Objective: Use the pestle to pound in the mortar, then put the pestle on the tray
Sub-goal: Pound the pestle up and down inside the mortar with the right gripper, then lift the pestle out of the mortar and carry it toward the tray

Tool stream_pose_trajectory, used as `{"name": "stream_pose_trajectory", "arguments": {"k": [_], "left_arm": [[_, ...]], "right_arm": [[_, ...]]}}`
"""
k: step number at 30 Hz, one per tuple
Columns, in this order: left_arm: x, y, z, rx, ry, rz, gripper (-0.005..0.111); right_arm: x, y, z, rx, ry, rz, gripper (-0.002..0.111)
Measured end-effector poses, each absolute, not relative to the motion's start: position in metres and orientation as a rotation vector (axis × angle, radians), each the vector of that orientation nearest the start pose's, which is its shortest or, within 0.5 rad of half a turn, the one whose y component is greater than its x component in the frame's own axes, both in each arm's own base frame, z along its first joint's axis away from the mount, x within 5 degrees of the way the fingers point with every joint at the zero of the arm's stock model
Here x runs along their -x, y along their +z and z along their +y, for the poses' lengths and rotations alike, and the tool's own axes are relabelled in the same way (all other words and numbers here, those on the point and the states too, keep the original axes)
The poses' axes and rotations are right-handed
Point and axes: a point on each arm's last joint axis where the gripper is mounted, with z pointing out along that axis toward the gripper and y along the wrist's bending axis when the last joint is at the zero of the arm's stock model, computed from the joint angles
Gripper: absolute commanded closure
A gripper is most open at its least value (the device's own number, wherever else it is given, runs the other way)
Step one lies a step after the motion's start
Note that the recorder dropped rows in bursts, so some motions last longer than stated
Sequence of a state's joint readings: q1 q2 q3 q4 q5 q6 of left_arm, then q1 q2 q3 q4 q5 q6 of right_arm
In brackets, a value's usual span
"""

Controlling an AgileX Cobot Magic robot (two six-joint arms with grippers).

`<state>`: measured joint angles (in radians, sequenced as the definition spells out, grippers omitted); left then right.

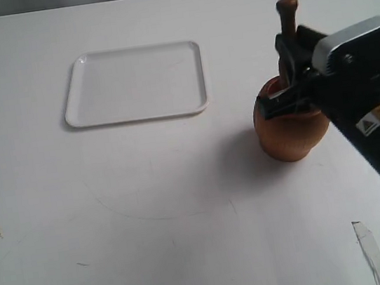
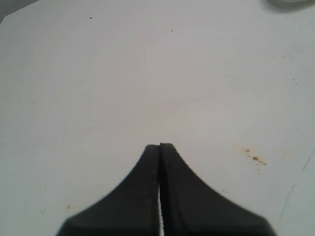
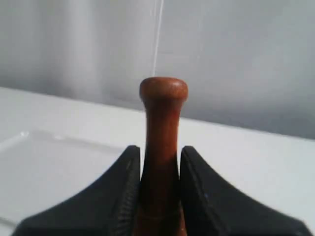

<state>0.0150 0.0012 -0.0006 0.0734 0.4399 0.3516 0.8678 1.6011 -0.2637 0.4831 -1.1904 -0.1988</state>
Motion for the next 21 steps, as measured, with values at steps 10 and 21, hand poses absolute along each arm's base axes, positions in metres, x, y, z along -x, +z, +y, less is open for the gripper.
{"name": "stream_pose_trajectory", "arguments": {"k": [10, 21], "left_arm": [[-0.051, 0.174, 0.004, -0.367, 0.320, 1.901, 0.107], [-0.051, 0.174, 0.004, -0.367, 0.320, 1.901, 0.107]], "right_arm": [[-0.180, 0.150, 0.153, 0.409, 0.271, 1.644, 0.108], [-0.146, 0.311, 0.141, 0.425, 0.507, 1.213, 0.108]]}}
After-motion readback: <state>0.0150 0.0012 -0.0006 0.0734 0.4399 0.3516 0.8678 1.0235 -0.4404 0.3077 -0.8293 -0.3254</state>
